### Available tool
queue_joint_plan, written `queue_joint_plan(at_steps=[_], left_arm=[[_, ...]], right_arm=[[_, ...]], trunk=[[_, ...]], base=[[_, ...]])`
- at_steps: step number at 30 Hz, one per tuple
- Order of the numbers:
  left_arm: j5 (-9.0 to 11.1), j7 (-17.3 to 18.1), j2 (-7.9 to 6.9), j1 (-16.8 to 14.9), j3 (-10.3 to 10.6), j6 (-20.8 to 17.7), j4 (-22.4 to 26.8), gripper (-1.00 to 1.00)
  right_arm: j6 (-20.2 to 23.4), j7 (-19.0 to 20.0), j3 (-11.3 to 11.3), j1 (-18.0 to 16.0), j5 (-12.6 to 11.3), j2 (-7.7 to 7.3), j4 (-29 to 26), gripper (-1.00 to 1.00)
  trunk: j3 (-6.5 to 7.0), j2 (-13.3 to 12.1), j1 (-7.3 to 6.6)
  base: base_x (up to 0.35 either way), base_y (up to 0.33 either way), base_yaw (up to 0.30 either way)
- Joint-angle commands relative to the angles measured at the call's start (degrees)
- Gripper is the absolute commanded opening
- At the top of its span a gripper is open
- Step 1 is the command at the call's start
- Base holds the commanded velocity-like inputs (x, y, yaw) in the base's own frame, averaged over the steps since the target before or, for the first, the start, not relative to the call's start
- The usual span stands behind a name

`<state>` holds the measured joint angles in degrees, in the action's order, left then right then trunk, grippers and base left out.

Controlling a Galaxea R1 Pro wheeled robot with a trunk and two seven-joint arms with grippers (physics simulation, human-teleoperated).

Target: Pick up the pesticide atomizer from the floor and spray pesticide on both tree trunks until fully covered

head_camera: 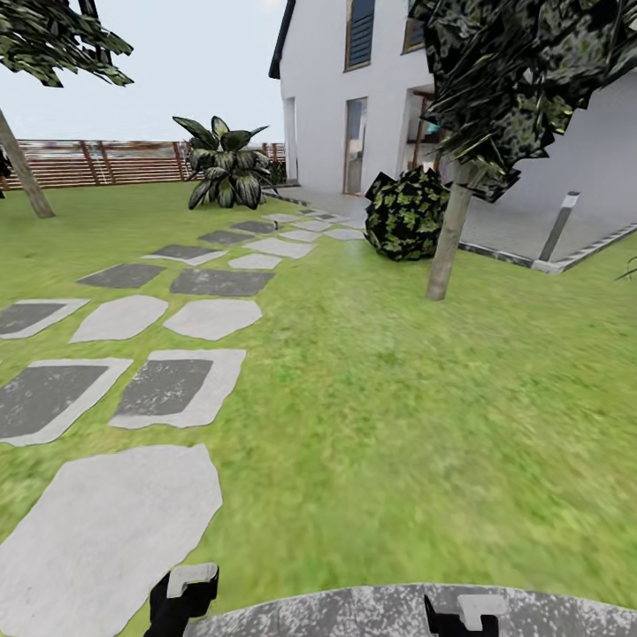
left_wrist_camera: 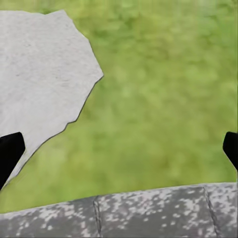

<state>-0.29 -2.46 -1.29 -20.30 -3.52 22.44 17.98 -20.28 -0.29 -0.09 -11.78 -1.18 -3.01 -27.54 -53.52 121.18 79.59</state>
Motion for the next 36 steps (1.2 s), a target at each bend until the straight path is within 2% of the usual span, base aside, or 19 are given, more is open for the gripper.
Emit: queue_joint_plan(at_steps=[1, 9, 36], left_arm=[[0.0, 0.0, 0.00, 0.0, 0.0, 0.0, 0.0, 1.00], [-0.1, 0.0, 0.02, 0.0, 0.1, 0.0, 0.0, 1.00], [-0.1, 0.0, 0.14, 0.0, 0.1, 0.0, -0.1, 1.00]], right_arm=[[0.0, 0.0, 0.1, 0.0, 0.0, 0.01, 0.0, 1.00], [0.1, 0.1, 0.3, 0.0, 0.1, 0.10, 0.1, 1.00], [0.0, 0.2, 0.1, 0.0, 0.1, 0.02, 1.1, 1.00]], trunk=[[0.00, 0.0, 0.00], [0.00, 0.0, 0.00], [0.00, 0.0, 0.00]], base=[[0.308, 0.183, 0.000], [0.318, 0.127, 0.000], [0.336, 0.004, 0.000]])
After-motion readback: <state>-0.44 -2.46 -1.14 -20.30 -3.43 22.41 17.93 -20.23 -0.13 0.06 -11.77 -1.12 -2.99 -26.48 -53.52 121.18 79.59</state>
